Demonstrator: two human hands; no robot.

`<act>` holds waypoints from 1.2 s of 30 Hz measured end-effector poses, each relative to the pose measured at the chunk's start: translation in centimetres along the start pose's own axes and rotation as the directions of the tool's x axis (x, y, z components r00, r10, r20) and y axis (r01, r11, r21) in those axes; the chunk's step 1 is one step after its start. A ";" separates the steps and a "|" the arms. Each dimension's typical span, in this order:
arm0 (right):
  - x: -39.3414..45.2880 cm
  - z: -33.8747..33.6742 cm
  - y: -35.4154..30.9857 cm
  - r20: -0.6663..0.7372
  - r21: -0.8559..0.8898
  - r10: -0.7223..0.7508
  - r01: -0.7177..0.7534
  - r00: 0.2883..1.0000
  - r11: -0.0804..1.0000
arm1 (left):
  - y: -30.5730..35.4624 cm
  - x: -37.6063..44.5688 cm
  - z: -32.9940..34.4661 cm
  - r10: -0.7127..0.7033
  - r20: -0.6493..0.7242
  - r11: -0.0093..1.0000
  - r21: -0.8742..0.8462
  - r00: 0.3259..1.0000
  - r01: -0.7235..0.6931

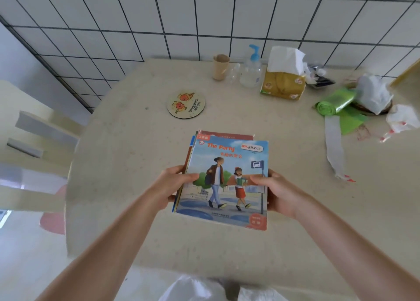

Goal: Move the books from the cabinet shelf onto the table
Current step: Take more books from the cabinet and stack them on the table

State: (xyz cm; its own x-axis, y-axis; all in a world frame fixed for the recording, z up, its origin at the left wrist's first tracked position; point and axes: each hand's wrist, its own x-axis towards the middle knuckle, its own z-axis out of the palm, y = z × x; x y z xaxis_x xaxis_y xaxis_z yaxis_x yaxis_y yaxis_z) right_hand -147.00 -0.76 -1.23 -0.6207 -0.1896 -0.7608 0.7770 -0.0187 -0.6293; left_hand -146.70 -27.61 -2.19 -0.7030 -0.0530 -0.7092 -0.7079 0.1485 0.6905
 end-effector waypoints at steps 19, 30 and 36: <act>2.6 1.1 -2.4 -0.174 -0.242 -0.033 -0.010 0.984 0.970 | 1.9 1.3 1.7 -0.002 -0.220 1.000 -0.009 0.976 0.000; 2.5 1.5 -0.8 -0.182 -0.388 -0.078 0.001 0.980 0.922 | 0.9 0.8 2.1 0.096 -0.300 0.941 0.337 0.949 0.011; 4.1 1.3 0.4 -0.259 -0.439 -0.020 -0.099 0.966 0.893 | 0.7 0.9 1.6 0.093 -0.310 0.935 0.355 0.946 0.024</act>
State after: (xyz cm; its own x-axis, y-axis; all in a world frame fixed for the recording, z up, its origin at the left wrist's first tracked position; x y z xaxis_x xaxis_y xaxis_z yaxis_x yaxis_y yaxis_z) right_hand -149.04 -2.83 -4.38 -0.6423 0.0713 -0.7631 0.7092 0.4327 -0.5566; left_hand -147.73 -25.99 -2.56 -0.7526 -0.3421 -0.5626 -0.6540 0.4878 0.5782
